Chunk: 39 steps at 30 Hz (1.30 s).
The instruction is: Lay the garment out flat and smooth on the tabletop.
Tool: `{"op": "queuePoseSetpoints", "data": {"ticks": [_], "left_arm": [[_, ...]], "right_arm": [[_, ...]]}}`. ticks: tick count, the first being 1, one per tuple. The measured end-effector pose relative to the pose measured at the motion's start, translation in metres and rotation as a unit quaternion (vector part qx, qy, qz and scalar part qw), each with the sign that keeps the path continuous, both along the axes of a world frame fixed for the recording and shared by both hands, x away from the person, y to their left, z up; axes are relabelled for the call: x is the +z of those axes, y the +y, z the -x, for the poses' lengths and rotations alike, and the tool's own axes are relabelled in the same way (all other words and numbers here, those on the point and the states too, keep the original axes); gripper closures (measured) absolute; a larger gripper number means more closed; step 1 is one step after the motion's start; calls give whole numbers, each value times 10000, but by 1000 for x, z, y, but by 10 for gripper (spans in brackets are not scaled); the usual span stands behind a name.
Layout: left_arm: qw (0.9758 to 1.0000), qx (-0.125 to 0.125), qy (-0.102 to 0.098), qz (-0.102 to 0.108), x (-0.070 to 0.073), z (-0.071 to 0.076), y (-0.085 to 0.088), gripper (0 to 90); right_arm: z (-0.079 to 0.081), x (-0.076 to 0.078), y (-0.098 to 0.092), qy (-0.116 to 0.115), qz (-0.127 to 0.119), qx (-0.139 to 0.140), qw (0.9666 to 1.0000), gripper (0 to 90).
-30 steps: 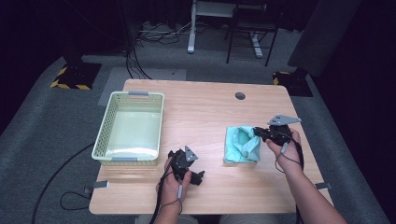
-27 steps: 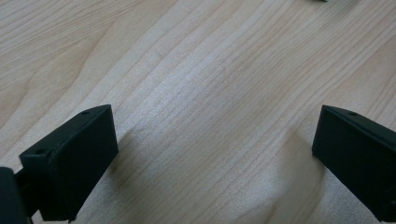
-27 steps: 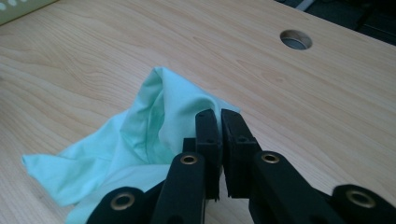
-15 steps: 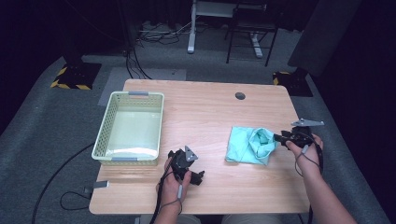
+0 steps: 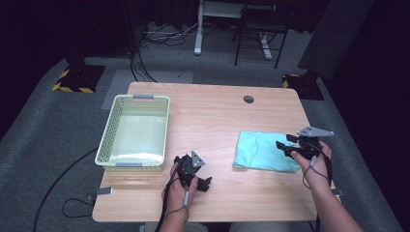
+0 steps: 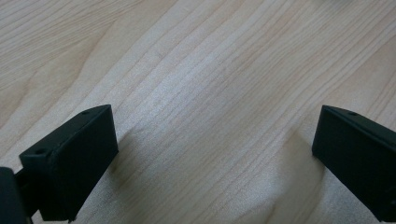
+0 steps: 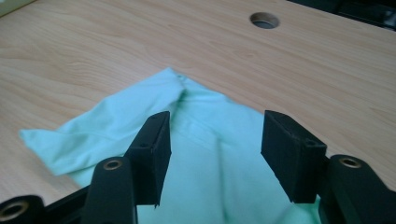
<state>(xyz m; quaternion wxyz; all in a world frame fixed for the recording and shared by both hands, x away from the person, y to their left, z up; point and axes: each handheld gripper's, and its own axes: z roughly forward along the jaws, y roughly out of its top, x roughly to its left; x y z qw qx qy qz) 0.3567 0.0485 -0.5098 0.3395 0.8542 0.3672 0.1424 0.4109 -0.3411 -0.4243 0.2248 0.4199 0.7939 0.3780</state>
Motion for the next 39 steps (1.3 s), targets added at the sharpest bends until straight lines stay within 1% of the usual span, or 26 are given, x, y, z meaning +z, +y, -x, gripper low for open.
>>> {"op": "queuePoseSetpoints", "data": {"ticks": [4,6,10,11,13,17,18,19,23,27,29,30,31,32,33,36,38,39], "left_arm": [[10000,2,-3,-3,0,0,0,1],[10000,-1,-1,-1,0,0,0,1],[10000,2,-2,-2,0,0,0,1],[10000,2,-2,-2,0,0,0,1],[10000,2,-3,-2,0,0,0,1],[10000,0,-1,-1,0,0,0,1],[10000,0,-1,-1,0,0,0,1],[10000,0,-1,0,0,0,0,1],[10000,2,-3,-2,0,0,0,1],[10000,12,1,-2,0,0,0,1],[10000,16,1,-1,0,0,0,1],[10000,23,2,3,0,1,0,1],[10000,27,2,-1,0,1,0,1],[10000,29,1,-1,0,1,0,1],[10000,30,2,0,0,1,0,1],[10000,28,2,-3,0,1,0,1],[10000,31,3,0,0,1,0,1],[10000,28,2,-2,0,1,0,1]], "right_arm": [[-2,-6,16,118,23,197,9997,431],[-4,-11,23,228,8,282,9993,431],[-8,-21,36,391,56,377,9985,422],[-8,-21,36,391,56,377,9985,422],[-11,-27,45,457,36,412,9981,411],[-15,-36,57,539,-13,424,9976,397],[-15,-36,57,539,-13,424,9976,397],[-19,-41,61,606,10,413,9973,395],[-26,-50,66,769,28,393,9963,395],[-32,-59,71,882,35,429,9952,396],[-34,-63,75,936,65,500,9943,433],[-34,-65,77,951,125,566,9938,478],[-33,-67,78,891,188,613,9940,505],[-32,-67,80,825,226,666,9941,558],[-30,-67,81,793,236,730,9939,611],[-23,-67,82,684,323,938,9927,724],[-16,-66,83,674,394,1054,9914,776],[-13,-65,84,655,432,1117,9906,788]]}}
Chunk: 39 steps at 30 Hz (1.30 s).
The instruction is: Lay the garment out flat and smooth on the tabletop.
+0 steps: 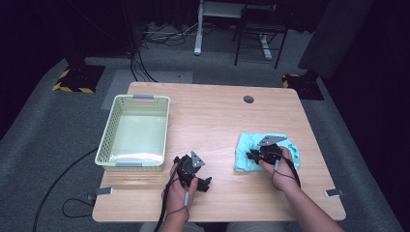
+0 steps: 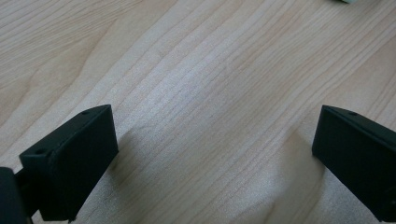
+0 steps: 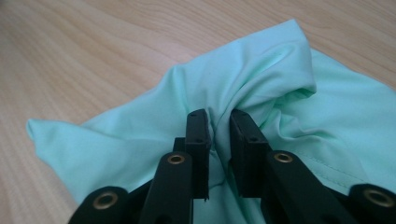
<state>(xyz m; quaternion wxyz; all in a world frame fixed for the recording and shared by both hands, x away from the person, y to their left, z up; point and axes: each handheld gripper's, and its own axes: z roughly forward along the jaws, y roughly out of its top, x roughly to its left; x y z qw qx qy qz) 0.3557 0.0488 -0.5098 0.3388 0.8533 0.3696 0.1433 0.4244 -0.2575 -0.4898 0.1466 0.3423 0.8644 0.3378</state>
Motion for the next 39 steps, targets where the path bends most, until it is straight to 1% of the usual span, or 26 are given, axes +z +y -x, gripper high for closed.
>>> {"op": "queuePoseSetpoints", "data": {"ticks": [3,5,6,8,14,15,18,19,20,21,23,24,25,26,27,28,29,31,32,35,39], "left_arm": [[10000,0,0,1,0,0,0,1],[10000,1,0,-1,0,0,0,1],[10000,1,0,-1,0,0,0,1],[10000,1,1,1,0,0,0,1],[10000,-10,3,-8,0,0,0,1],[10000,-12,3,-9,0,0,0,1],[10000,-12,3,-8,0,0,0,1],[10000,-12,3,-8,0,0,0,1],[10000,-12,3,-8,0,0,0,1],[10000,-14,2,-11,0,0,0,1],[10000,-14,1,-11,0,0,0,1],[10000,-14,1,-11,0,0,0,1],[10000,-6,11,-8,0,0,0,1],[10000,-6,11,-8,0,0,0,1],[10000,-8,10,-9,0,0,0,1],[10000,-6,10,-9,0,0,0,1],[10000,-5,14,-15,0,0,0,1],[10000,-8,9,-7,0,0,0,1],[10000,-11,4,-16,0,0,0,1],[10000,-9,9,-10,0,0,0,1],[10000,-6,11,-1,0,0,0,1]], "right_arm": [[7,3,1,-59,84,130,9999,805],[9,7,2,-132,89,145,9998,816],[9,7,2,-132,89,145,9998,816],[8,14,4,-217,90,142,9996,841],[8,14,4,-231,78,140,9996,842],[6,34,19,-409,24,209,9989,857],[6,41,30,-463,35,285,9985,857],[6,41,30,-463,35,285,9985,857],[6,42,35,-485,55,322,9983,857],[6,45,46,-513,84,400,9978,857],[6,46,58,-526,110,527,9972,857],[6,46,58,-526,110,527,9972,857],[6,46,70,-480,150,688,9964,830],[6,46,70,-480,150,688,9964,830],[6,45,75,-446,126,789,9958,792],[7,45,81,-453,23,876,9951,709],[8,46,84,-484,-55,941,9944,646],[9,48,83,-475,-231,972,9939,577],[8,48,81,-468,-273,939,9941,564],[5,48,68,-450,-299,782,9955,559],[0,50,47,-439,-393,533,9968,548]]}}
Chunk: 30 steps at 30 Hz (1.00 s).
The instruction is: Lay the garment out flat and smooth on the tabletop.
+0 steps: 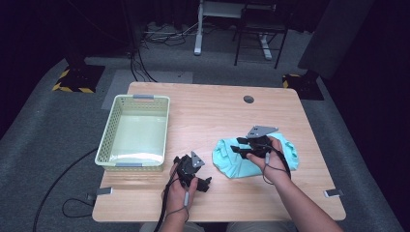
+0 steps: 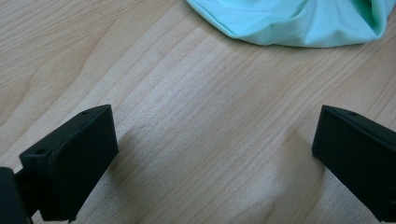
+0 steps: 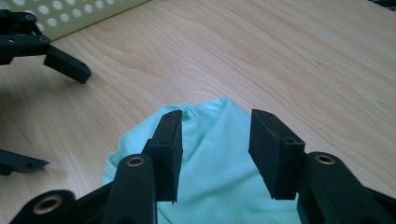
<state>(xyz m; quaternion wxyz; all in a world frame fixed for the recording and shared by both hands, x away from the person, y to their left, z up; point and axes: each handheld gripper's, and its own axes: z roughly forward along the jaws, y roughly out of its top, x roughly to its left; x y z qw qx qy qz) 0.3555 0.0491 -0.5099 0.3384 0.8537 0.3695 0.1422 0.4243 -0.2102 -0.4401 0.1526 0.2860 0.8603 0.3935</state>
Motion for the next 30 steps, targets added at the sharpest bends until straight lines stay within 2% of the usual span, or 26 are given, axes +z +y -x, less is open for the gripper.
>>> {"op": "queuePoseSetpoints", "data": {"ticks": [6,14,17,22,25,27,30], "left_arm": [[10000,-4,-5,-11,0,0,0,1],[10000,-1,-4,-8,0,0,0,1],[10000,0,-5,-6,0,0,0,1],[10000,0,-5,-8,0,0,0,1],[10000,2,-4,-4,0,0,0,1],[10000,0,-9,-7,0,0,0,1],[10000,-1,-6,-8,0,0,0,1]], "right_arm": [[-4,-2,-22,9,19,-244,9997,542],[-14,-12,-47,88,169,-611,9980,516],[-20,-21,-57,231,240,-762,9965,515],[-26,-34,-60,451,301,-834,9950,516],[-32,-48,-63,648,491,-973,9919,520],[-34,-53,-67,631,264,-1128,9913,565],[-35,-53,-68,551,259,-1254,9902,600]]}}
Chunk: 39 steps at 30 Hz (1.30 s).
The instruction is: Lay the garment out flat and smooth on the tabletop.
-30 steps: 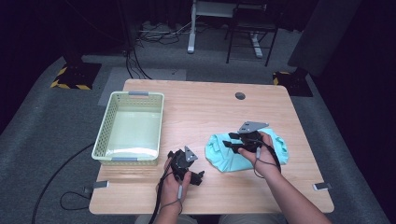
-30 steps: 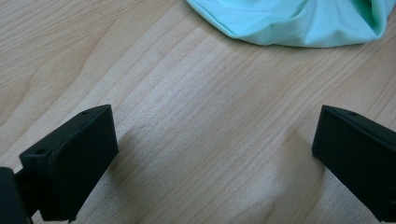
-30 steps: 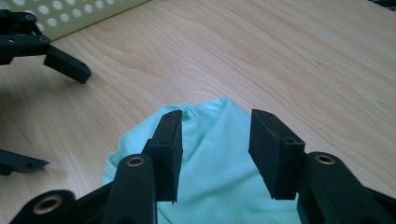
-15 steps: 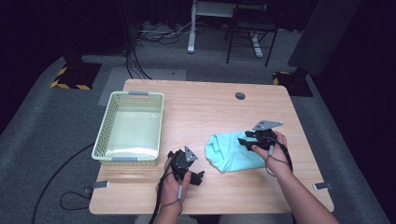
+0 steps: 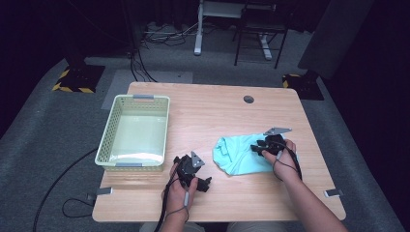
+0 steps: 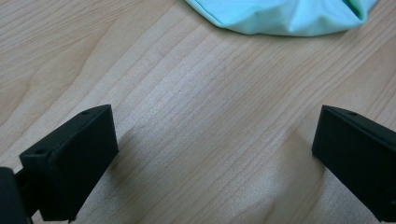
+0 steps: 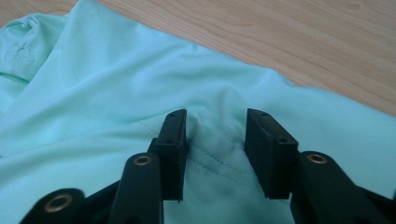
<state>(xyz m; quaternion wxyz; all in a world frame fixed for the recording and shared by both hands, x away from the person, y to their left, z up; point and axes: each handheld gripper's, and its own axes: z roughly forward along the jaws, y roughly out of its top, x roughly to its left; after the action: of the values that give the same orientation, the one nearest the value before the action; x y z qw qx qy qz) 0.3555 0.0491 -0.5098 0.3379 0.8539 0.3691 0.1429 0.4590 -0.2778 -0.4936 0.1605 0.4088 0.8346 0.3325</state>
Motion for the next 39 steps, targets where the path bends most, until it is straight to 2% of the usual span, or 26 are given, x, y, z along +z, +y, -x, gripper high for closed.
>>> {"op": "queuePoseSetpoints", "data": {"ticks": [1,2,3,5,6,11,13,17,33,39], "left_arm": [[10000,0,-2,0,0,0,0,1],[10000,2,0,2,0,0,0,1],[10000,7,2,9,0,0,0,1],[10000,8,3,11,0,0,0,1],[10000,15,13,11,0,0,0,1],[10000,11,12,4,0,0,0,1],[10000,8,2,9,0,0,0,1],[10000,15,10,8,0,0,0,1],[10000,13,20,9,0,0,0,1],[10000,12,19,8,0,0,0,1]], "right_arm": [[0,1,4,-20,87,-104,9999,662],[0,1,4,-20,87,-104,9999,662],[-1,2,8,-29,196,-179,9996,716],[-2,3,10,-24,250,-196,9995,736],[-2,4,13,-96,308,-260,9991,770],[0,9,11,-180,235,-305,9991,778],[3,15,6,-282,152,-316,9990,788],[10,24,1,-366,114,-275,9989,898],[44,60,-10,-848,-118,-82,9963,900],[65,67,-6,-951,-165,125,9953,900]]}}
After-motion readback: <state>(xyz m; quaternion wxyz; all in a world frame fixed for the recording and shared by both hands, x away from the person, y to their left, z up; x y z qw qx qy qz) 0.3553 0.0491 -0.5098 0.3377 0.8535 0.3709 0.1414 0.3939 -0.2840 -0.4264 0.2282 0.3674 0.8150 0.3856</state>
